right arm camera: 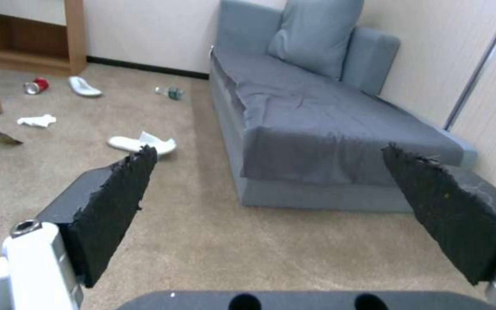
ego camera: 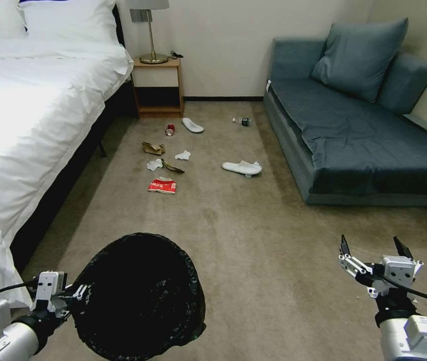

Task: Pick up the trash bin, then pick up the garbage on the floor and place it into the trash bin.

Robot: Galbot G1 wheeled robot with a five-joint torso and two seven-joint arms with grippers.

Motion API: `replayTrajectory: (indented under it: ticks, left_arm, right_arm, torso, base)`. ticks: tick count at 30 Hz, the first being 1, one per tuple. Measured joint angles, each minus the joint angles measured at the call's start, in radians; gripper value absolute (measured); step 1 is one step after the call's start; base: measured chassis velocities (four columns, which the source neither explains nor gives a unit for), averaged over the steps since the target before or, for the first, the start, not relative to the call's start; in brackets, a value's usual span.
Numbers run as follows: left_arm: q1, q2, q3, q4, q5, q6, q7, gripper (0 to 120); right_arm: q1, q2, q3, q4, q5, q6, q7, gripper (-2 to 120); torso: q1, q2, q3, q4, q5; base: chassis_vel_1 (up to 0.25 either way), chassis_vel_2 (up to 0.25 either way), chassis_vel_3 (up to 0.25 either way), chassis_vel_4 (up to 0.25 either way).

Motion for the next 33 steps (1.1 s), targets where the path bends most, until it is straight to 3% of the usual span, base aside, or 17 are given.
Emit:
replayTrajectory:
  ticks: [33]
  left_arm:
    - [-0.031,-0.015,0.025,0.023,0.071,-0.007,0.007,2]
  right_arm:
    - [-0.005,0.0,-0.005,-0.045,-0.003,0.019,-0.025,100]
  torso:
    - [0.0,0.0,0.0,0.0001,0.0]
  base:
    - [0.04,-0.038,-0.035,0.043]
